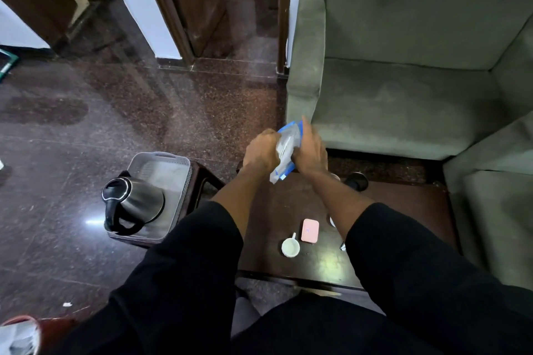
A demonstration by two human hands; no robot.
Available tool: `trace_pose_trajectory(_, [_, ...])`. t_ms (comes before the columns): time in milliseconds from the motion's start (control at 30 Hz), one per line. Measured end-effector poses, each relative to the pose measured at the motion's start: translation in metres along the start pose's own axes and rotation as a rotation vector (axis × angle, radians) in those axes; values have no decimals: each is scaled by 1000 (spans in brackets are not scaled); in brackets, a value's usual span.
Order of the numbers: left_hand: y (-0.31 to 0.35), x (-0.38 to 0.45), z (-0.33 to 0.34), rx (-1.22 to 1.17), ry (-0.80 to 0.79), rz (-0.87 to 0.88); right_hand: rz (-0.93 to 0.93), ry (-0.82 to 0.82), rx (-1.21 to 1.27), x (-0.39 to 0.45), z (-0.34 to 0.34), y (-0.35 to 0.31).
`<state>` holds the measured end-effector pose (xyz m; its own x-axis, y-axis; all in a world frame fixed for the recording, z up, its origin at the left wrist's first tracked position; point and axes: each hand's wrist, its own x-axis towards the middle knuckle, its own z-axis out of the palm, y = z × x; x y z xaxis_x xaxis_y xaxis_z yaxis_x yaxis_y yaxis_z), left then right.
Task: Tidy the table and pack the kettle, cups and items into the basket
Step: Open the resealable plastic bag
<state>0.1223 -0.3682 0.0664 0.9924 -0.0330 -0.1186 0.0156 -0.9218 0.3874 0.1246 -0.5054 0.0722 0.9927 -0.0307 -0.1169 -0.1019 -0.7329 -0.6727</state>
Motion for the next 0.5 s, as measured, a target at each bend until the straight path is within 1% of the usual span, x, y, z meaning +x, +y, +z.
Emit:
trace_pose_trajectory(100, [4,0,1,-1,4,23,-179,305,-317,3,7,3])
trace_pose_trajectory(133, [6,-1,0,-2,9,39,-259,373,-380,4,8,1])
trace_pose_trajectory(167, [8,-1,-1,-14,20,53,-354,390,-428,5,8,0])
trace_pose_trajectory(200, [9,-1,-1,-39,40,60,-447,350,-464,7,7,0])
trace_pose_trajectory(233, [10,-1,-1,-66,61,62,-511,254,-464,10,6,1])
trace_pose_trajectory(267, [11,-2,-1,-89,81,64,-520,124,-431,11,4,0])
trace_pose_trajectory(333, [11,-2,-1,-124,114,89,-418,-128,-367,8,-1,-1])
trace_pose_trajectory(367, [9,-1,-1,-130,117,109,-362,-209,-364,5,-2,-1])
trace_pose_trajectory(433, [6,1,-2,-106,89,142,-290,-301,-467,0,-2,3])
trace_pose_trajectory(500, [4,1,-1,-43,63,159,-255,-324,-605,-1,-3,5])
